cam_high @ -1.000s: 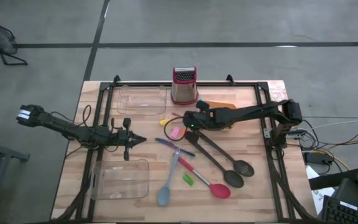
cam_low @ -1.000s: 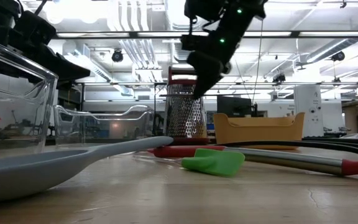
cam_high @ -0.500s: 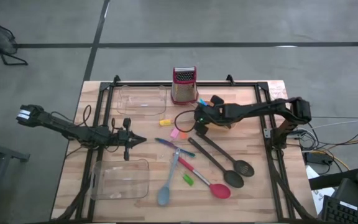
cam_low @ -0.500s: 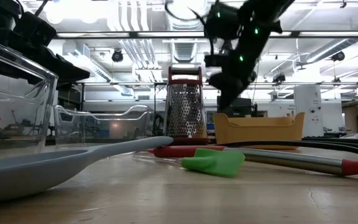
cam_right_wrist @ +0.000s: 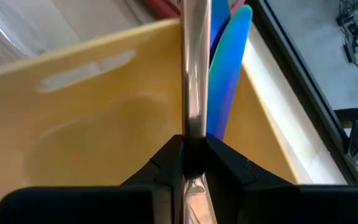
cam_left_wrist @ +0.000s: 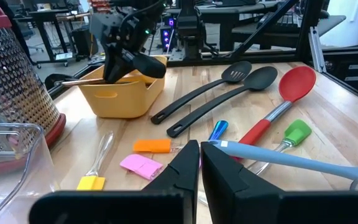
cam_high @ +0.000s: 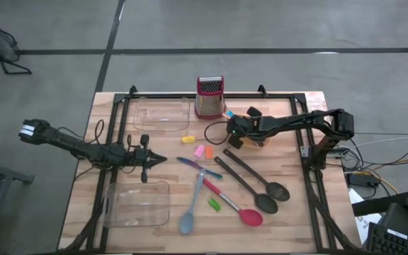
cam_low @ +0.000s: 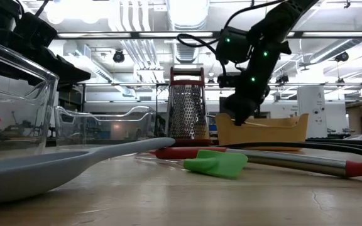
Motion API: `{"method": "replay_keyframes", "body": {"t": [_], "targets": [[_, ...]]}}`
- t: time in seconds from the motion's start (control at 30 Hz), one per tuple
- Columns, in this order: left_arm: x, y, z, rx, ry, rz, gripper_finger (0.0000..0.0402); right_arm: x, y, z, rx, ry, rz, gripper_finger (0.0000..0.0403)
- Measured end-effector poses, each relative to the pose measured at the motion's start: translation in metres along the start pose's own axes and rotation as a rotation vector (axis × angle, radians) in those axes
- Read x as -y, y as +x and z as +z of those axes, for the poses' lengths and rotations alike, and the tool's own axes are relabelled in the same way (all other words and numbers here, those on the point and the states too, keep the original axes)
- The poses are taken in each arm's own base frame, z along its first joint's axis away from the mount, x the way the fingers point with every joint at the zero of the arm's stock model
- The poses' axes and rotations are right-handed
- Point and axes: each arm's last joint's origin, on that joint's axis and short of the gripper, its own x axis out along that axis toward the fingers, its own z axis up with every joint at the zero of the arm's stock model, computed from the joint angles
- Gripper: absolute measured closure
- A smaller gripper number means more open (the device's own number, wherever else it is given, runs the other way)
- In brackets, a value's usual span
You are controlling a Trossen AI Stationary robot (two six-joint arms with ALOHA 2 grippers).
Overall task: Pick & Place Kitchen Items
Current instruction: Put the gold knife into the yellow bin
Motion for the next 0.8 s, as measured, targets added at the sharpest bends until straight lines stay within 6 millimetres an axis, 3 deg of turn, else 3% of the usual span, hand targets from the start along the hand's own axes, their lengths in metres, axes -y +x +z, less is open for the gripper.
{"method": "replay_keyframes", "body": {"t": [0.33, 0.67, 0.8], "targets": [[0.000, 0.000, 0.000, 0.000, 0.000, 0.000, 0.0378, -0.001, 0.000, 0.001, -0.001, 0.006, 0.017, 0.0345], [0.000, 0.000, 0.000, 0.000, 0.000, 0.000, 0.0378, -0.003, -0.011, 0.014, 0.029, 0.008, 0.031, 0.0280], [0.000, 0.000, 0.000, 0.000, 0.000, 0.000, 0.0378, -0.010, -0.025, 0.025, 0.069, 0.002, 0.052, 0.0258]]}}
